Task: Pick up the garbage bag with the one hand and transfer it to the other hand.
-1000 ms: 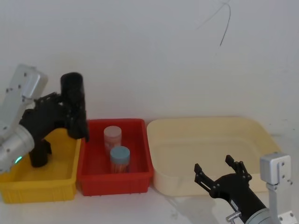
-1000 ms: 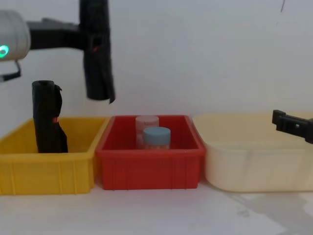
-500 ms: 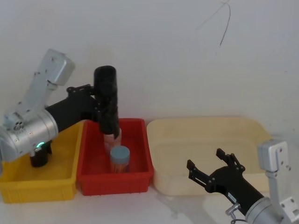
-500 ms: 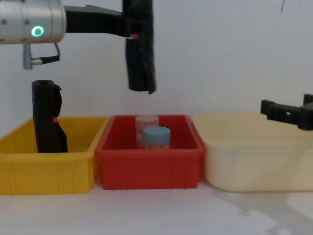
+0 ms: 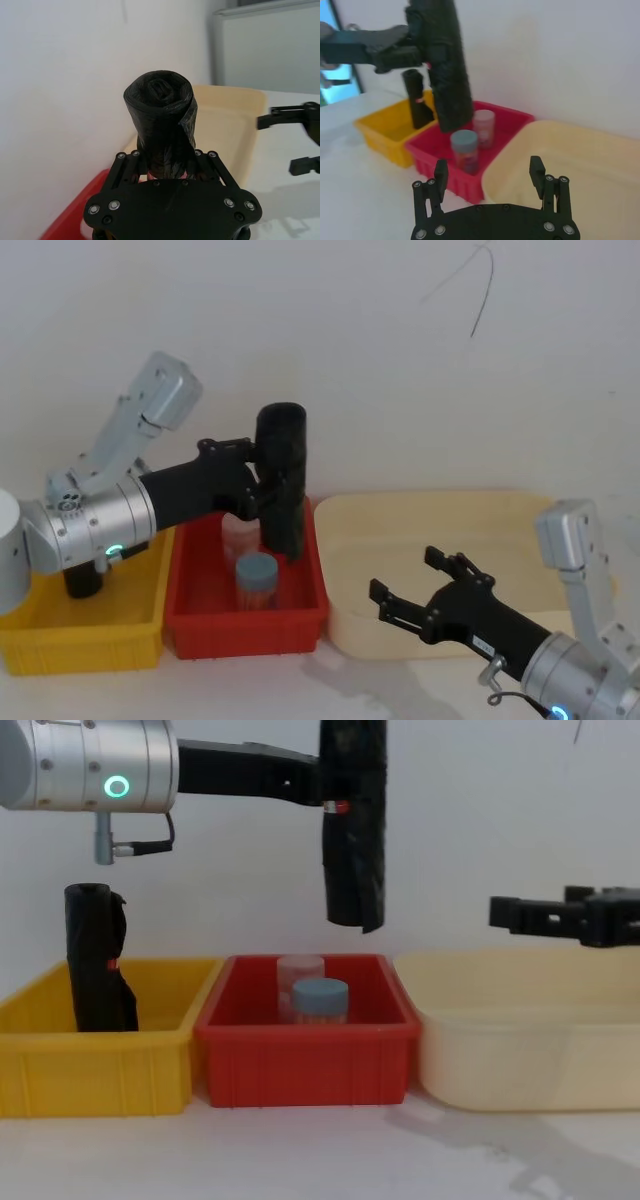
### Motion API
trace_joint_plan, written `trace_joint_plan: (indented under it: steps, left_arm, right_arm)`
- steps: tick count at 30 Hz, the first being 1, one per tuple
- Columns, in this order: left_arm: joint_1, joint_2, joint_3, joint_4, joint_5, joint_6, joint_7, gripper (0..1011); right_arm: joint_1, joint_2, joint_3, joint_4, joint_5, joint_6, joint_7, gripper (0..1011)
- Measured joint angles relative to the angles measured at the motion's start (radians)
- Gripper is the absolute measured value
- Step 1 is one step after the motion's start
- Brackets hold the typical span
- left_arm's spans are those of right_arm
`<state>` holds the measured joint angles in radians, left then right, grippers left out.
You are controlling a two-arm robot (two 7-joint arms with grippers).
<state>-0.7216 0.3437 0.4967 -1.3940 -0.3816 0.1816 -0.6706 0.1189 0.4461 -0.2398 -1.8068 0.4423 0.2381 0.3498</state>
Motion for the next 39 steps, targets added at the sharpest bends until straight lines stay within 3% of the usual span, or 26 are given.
trace_joint_plan:
  steps: [4, 15, 39]
  left_arm:
    - [-0.019, 0.003, 0.018, 0.019, -0.018, -0.016, -0.062, 382]
    - [-0.045, 0.016, 0.047, 0.038, -0.058, -0.038, -0.173, 382]
    - [-0.078, 0.014, 0.088, 0.071, -0.105, -0.052, -0.263, 382]
  right_arm:
    - [0.044, 0.015, -0.016, 0.009, 0.028, 0.04, 0.053, 1001]
    - [0.12, 0.025, -0.055, 0.048, 0.06, 0.093, 0.118, 1001]
    - [0.188, 0.011, -0.109, 0.11, 0.093, 0.101, 0.161, 1002]
